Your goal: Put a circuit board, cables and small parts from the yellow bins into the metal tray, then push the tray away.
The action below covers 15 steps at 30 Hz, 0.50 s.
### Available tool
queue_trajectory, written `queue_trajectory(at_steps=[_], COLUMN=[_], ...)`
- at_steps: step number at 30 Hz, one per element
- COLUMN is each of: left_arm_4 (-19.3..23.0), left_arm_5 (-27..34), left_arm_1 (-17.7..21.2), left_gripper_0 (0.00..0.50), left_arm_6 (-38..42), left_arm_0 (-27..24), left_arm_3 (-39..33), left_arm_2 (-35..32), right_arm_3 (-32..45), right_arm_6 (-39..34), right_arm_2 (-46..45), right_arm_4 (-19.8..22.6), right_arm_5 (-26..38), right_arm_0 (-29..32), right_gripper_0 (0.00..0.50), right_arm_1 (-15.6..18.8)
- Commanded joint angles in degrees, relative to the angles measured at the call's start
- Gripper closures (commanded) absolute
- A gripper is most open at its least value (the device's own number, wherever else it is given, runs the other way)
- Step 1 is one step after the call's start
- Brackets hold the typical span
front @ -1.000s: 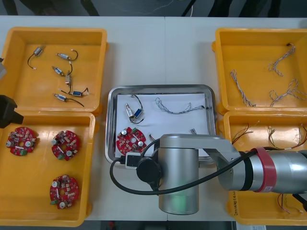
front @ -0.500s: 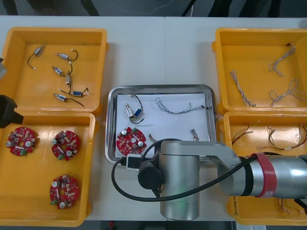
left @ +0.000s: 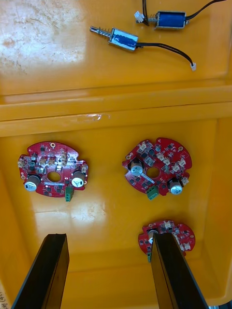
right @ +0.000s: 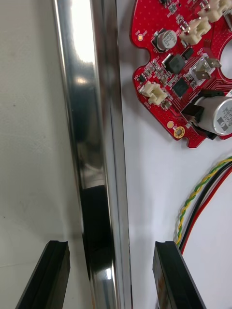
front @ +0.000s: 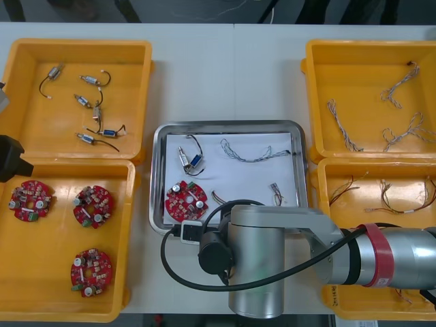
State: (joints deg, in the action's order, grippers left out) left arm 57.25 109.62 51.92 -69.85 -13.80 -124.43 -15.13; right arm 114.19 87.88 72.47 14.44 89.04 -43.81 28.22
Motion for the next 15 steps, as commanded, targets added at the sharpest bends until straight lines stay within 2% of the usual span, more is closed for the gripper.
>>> queue_trajectory(at_steps=[1,3,4,5,6,8,9,10,11,15], left_arm_4=[-0.38,-0.38,-0.38,-0.38,-0.38,-0.38,-0.38,-0.38,-0.38,-0.38], left_arm_5=[0.38,0.38,0.38,0.38,0.38,0.38,0.38,0.38,0.38,0.38], left_arm_1=[2.66,2.66,2.66,2.66,2.66,2.66,2.66,2.66,2.66,2.66], left_gripper_0=[0.000,0.000,0.000,0.000,0.000,0.000,0.000,0.000,0.000,0.000], left_arm_6=[-1.43,-1.43,-1.43,-1.43,-1.43,-1.43,-1.43,-1.43,-1.43,-1.43], left_arm_0=[0.71,0.71,0.71,0.71,0.71,0.71,0.71,0.71,0.71,0.71], left_arm_3=[-0.29,-0.29,-0.29,-0.29,-0.29,-0.29,-0.29,-0.29,-0.29,-0.29], left_arm_2=[-1.48,-1.48,-1.48,-1.48,-1.48,-1.48,-1.48,-1.48,-1.48,-1.48], right_arm_3=[0.68,0.68,0.68,0.68,0.68,0.68,0.68,0.68,0.68,0.68], right_arm_6=[-0.07,-0.25,-0.43,-0.60,-0.69,-0.87,-0.95,-1.13,-1.22,-1.57], right_arm_2=[1.00,0.91,1.00,0.91,0.91,0.91,0.91,1.00,1.00,1.00], right_arm_4=[-0.56,-0.56,-0.56,-0.56,-0.64,-0.64,-0.64,-0.73,-0.73,-0.99], right_arm_5=[-0.44,-0.53,-0.53,-0.44,-0.44,-0.44,-0.53,-0.53,-0.53,-1.15], right_arm_0=[0.74,0.74,0.74,0.74,0.74,0.74,0.66,0.66,0.74,0.74], right_gripper_0=[0.007,0.012,0.055,0.127,0.165,0.352,0.379,0.433,0.461,0.495], right_arm_1=[-0.36,-0.36,-0.45,-0.45,-0.53,-0.62,-0.62,-0.71,-0.80,-0.89])
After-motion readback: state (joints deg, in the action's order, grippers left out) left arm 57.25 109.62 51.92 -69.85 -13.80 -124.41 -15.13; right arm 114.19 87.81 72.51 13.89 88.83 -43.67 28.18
